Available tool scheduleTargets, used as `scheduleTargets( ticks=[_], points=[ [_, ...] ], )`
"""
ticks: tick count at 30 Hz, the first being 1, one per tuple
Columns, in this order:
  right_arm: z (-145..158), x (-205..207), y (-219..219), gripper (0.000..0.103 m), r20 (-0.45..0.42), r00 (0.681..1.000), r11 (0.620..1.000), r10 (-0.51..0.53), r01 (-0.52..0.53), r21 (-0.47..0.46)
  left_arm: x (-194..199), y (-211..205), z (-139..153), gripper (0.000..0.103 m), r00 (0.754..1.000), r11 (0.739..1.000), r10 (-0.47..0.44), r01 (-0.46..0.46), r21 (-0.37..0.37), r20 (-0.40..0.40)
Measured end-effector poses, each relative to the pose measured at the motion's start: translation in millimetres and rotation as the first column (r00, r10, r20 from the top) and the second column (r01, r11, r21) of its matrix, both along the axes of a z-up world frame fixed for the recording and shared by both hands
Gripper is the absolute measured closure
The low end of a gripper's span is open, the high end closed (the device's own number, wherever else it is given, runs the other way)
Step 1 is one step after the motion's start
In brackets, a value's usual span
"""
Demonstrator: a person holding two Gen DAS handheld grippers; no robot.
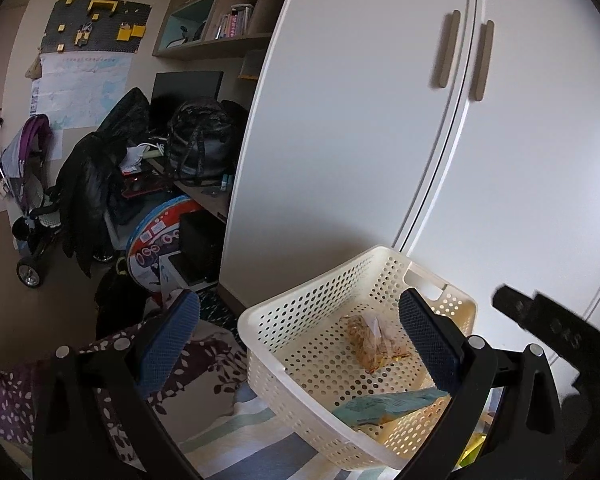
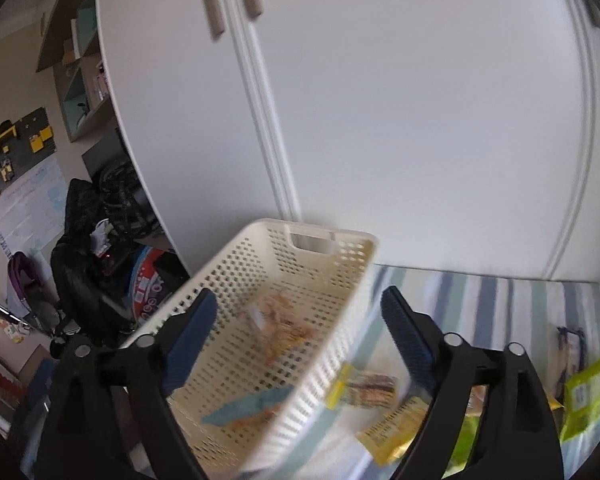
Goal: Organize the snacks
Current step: 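Move the right tool to the yellow-green snack pack and grasp it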
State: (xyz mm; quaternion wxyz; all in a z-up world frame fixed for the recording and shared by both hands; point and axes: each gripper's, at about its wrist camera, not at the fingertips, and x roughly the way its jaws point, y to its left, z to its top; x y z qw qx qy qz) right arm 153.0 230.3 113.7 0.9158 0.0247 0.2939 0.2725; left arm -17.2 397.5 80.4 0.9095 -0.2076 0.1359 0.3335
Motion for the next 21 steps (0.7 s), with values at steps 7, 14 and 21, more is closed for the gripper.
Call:
scheduleTargets(
  ticks=[7, 14, 21],
  points=[
    [-18, -19, -62, 0.013, 0.028, 0.991, 0.99, -0.133, 0.134, -0.047, 5, -21, 3, 0.002, 0.999, 0.997, -0.046, 0.046, 0.064, -0.005],
    [-31, -3, -162, 0.009, -0.024, 0.933, 0.932, -0.36, 0.359, -0.048, 18, -43, 3, 0.002, 0.992, 0.985, -0.118, 0.123, 0.121, -0.05],
    [-55, 19, -266, 0.009, -0.072, 0.772, 0.774, -0.632, 0.625, -0.098, 30, -62, -4, 0.002, 0.976, 0.97, -0.2, 0.21, 0.121, -0.09]
  ],
)
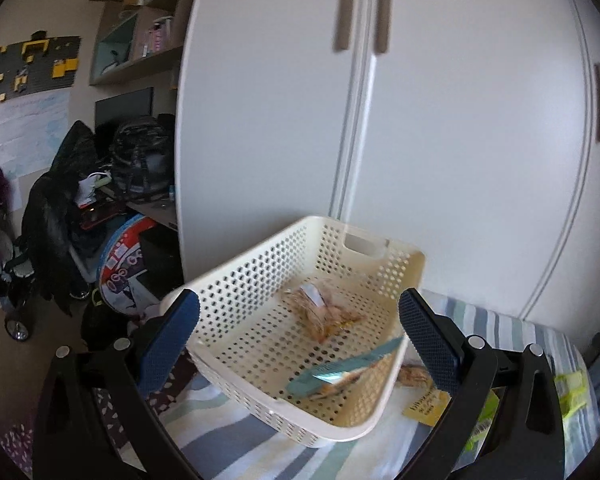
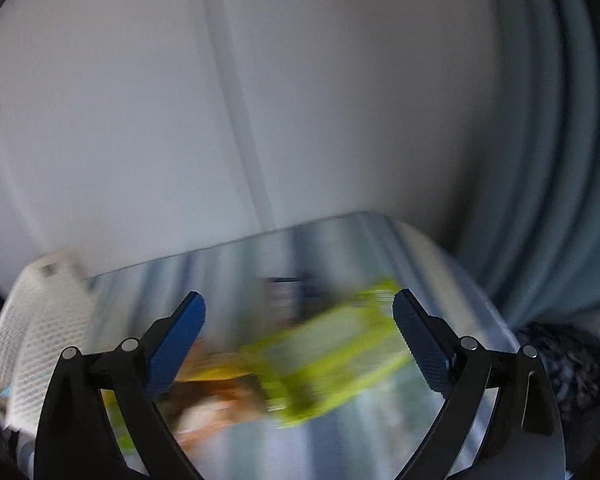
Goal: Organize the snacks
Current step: 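Move the right tool to the yellow-green snack pack and grasp it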
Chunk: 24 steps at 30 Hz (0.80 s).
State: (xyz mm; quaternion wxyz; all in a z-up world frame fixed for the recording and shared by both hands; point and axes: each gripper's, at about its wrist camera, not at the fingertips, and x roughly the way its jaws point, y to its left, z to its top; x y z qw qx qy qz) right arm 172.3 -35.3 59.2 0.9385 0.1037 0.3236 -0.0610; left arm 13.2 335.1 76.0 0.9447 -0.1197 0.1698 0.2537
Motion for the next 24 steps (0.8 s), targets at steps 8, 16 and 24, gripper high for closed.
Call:
scheduleTargets(
  ticks=[8, 16, 24],
  points=[
    [-29, 19, -37, 0.009, -0.114, 0.989, 0.99, -0.092, 0.103, 0.094, 7, -22, -3, 0.002, 0.999, 0.997, -0.041, 0.042, 0.064, -0.011],
    [-39, 22, -39, 0.005, -0.145, 0.982, 0.981, -0.121, 0.141, 0.135, 21, -48, -4, 0.002, 0.986, 0.984, -0.161, 0.164, 0.068, -0.052],
    [-48, 23, -47, 0.005, -0.179, 0.974, 0.967, -0.138, 0.172, 0.19, 57, -83, -6, 0.002, 0.914, 0.926, -0.377, 0.375, -0.042, -0.147]
  ],
)
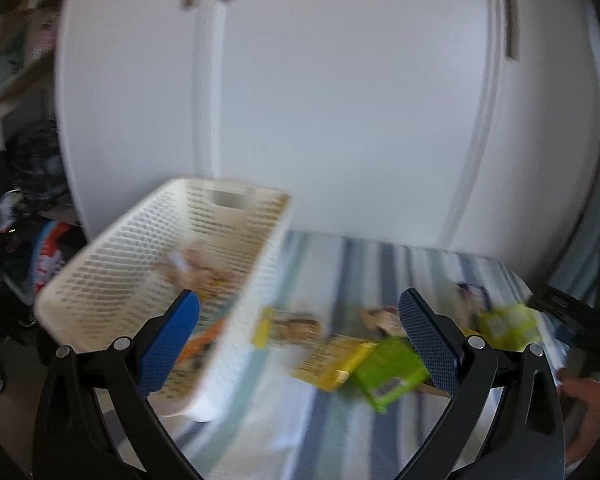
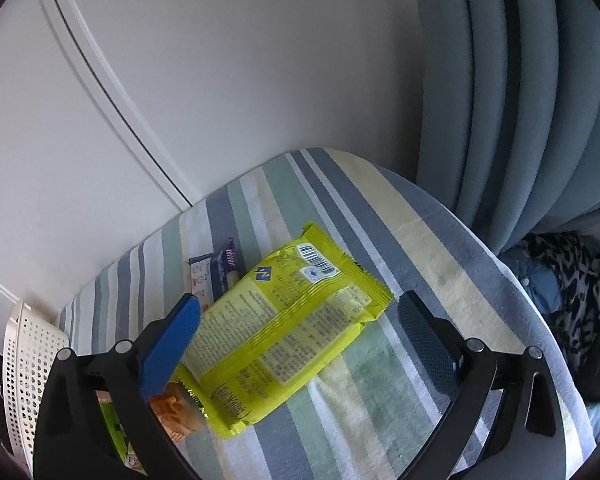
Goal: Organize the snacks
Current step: 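Move the right tool to the yellow-green snack pack and grasp it, then lower the left tool onto the brown waffle pack and grasp it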
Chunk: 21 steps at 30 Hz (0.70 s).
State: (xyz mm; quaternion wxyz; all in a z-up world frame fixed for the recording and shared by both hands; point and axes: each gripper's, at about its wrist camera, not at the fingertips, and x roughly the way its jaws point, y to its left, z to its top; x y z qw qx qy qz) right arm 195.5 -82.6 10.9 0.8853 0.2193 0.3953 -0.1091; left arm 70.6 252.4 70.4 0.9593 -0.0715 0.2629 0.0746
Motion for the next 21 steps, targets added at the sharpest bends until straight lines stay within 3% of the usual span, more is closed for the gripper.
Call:
scheduleTargets(
  ticks=[5, 8, 18, 21],
  points=[
    [-3, 1, -4, 0.005, -0.003, 1.0, 0.999, -0.003, 0.003, 0.032, 34, -26, -3, 0.002, 0.988, 0.991, -0.132, 0.129, -0.041, -0.078],
    [-4, 1, -6, 0.005, -0.004, 1.0, 0.999, -0.006, 0.006, 0.043, 61, -40, -13, 0.002, 0.964, 0.969, -0.227, 0.21, -0.127, -0.137],
    [-8, 8, -2, 0.005, -0.013, 1.0, 0.998, 0.018, -0.017, 0.056, 124, -71, -53, 0.002, 0.886, 0.931, -0.348, 0.288, -0.225, -0.307],
    [-8, 9, 0, 0.005, -0.016, 1.0, 0.998, 0.023, -0.023, 0.053, 144, -78, -62, 0.002, 0.866, 0.93, -0.353, 0.283, -0.233, -0.354]
  ],
)
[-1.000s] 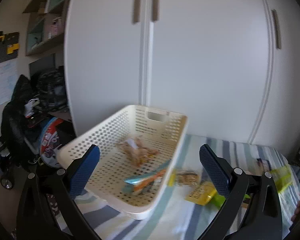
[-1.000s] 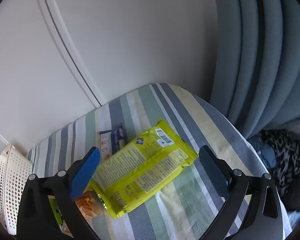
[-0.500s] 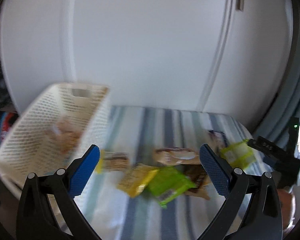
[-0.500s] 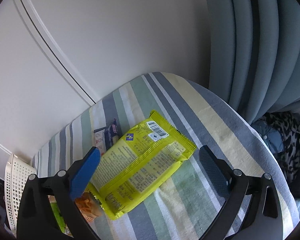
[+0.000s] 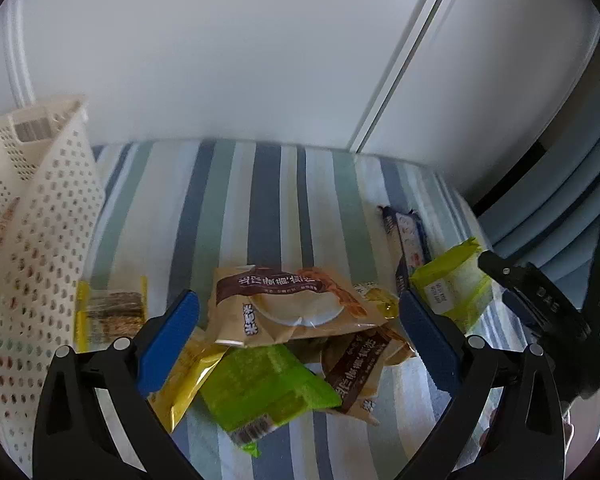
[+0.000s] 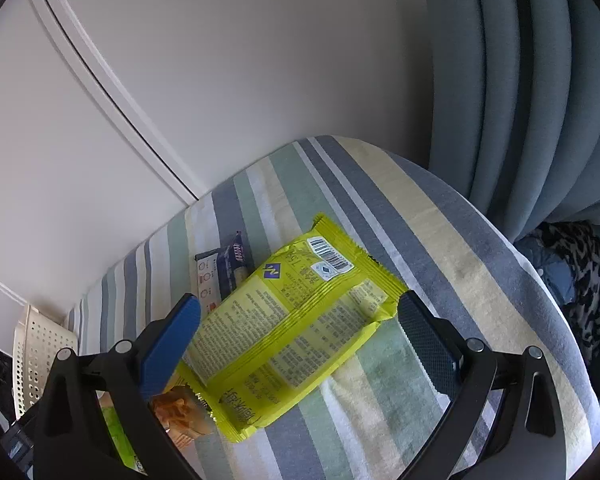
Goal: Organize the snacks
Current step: 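Lower the left tool onto the brown waffle pack and grasp it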
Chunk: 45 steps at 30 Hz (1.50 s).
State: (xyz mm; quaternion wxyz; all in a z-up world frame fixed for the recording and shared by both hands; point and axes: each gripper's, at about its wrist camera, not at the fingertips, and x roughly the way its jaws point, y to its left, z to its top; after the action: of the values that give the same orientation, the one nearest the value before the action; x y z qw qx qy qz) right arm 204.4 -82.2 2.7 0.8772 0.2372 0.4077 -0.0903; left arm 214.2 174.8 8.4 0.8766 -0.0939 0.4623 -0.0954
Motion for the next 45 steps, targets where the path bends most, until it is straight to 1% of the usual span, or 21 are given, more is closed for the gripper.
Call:
scheduleTargets(
  ticks=[6, 10, 12, 16, 20, 26, 32, 36, 38, 41, 45],
  points=[
    [-3, 2, 2, 0.005, -0.013, 1.0, 1.0, -0.003, 0.003, -0.012, 18, -8, -13, 0.002, 0.997, 1.0, -0.019, 0.019, -0.001, -0.075],
    [-7, 7, 7, 0.005, -0.035, 0.999, 0.999, 0.025, -0.025, -0.02, 28, -16, -22, 0.002, 0.992, 0.999, -0.042, 0.043, 0.005, -0.121],
    [-9, 8, 7, 0.005, -0.041, 0.999, 0.999, 0.031, -0.031, -0.011, 31, -20, -25, 0.002, 0.989, 0.998, -0.051, 0.056, 0.03, -0.138],
    [-15, 11, 1, 0.005, -0.05, 0.999, 0.999, 0.02, -0.019, 0.029, 38, -28, -29, 0.002, 0.986, 0.996, -0.063, 0.071, 0.052, -0.156],
    [-18, 14, -2, 0.005, -0.054, 0.998, 0.999, 0.014, -0.012, 0.046, 46, -38, -36, 0.002, 0.981, 0.993, -0.067, 0.083, 0.082, -0.185],
    [-18, 15, -2, 0.005, -0.052, 0.998, 0.999, 0.018, -0.016, 0.038, 53, -39, -36, 0.002, 0.972, 0.991, -0.081, 0.102, 0.087, -0.22],
    [-17, 15, -5, 0.005, -0.053, 0.999, 0.999, 0.003, -0.001, 0.048, 63, -45, -41, 0.002, 0.962, 0.991, -0.077, 0.102, 0.082, -0.264],
    [-16, 13, -8, 0.005, -0.054, 0.999, 0.999, -0.007, 0.009, 0.046, 68, -49, -43, 0.002, 0.95, 0.989, -0.071, 0.107, 0.103, -0.305],
    [-15, 12, -7, 0.005, -0.051, 0.999, 0.999, -0.008, 0.01, 0.038, 73, -54, -45, 0.002, 0.942, 0.985, -0.067, 0.114, 0.127, -0.328],
    [-13, 13, -5, 0.005, -0.05, 0.999, 1.0, -0.004, 0.005, 0.015, 78, -62, -48, 0.002, 0.942, 0.983, -0.057, 0.11, 0.144, -0.331],
    [-15, 14, -3, 0.005, -0.064, 0.998, 1.0, 0.005, -0.004, 0.017, 76, -65, -50, 0.002, 0.947, 0.984, -0.044, 0.097, 0.152, -0.319]
  ],
)
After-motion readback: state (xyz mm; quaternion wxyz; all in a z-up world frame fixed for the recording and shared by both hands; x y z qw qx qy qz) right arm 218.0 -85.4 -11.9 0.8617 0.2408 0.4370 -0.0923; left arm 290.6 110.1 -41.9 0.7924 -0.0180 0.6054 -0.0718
